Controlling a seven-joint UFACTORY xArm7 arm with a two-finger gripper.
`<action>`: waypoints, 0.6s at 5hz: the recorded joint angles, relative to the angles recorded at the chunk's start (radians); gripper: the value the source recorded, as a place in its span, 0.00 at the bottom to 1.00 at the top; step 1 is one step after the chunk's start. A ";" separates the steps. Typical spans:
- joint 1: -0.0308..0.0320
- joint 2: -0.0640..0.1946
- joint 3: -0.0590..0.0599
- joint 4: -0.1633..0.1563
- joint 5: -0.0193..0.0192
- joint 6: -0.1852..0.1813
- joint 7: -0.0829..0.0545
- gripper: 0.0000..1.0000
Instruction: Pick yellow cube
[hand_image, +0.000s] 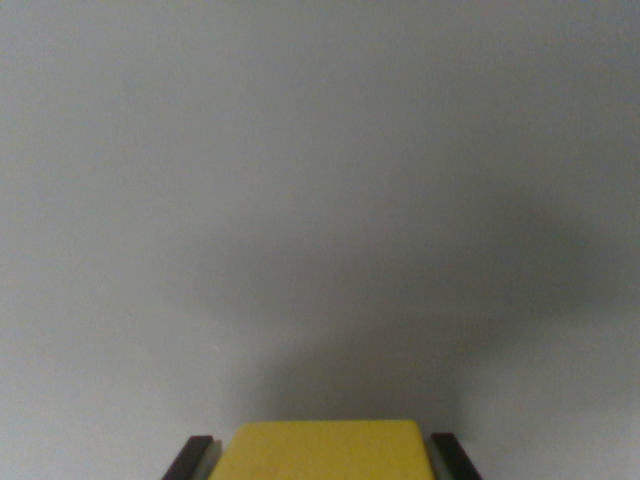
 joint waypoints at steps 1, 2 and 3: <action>0.0005 -0.009 -0.001 0.013 -0.0029 0.022 0.003 1.00; 0.0005 -0.009 -0.001 0.013 -0.0029 0.022 0.003 1.00; 0.0012 -0.020 -0.002 0.030 -0.0065 0.049 0.007 1.00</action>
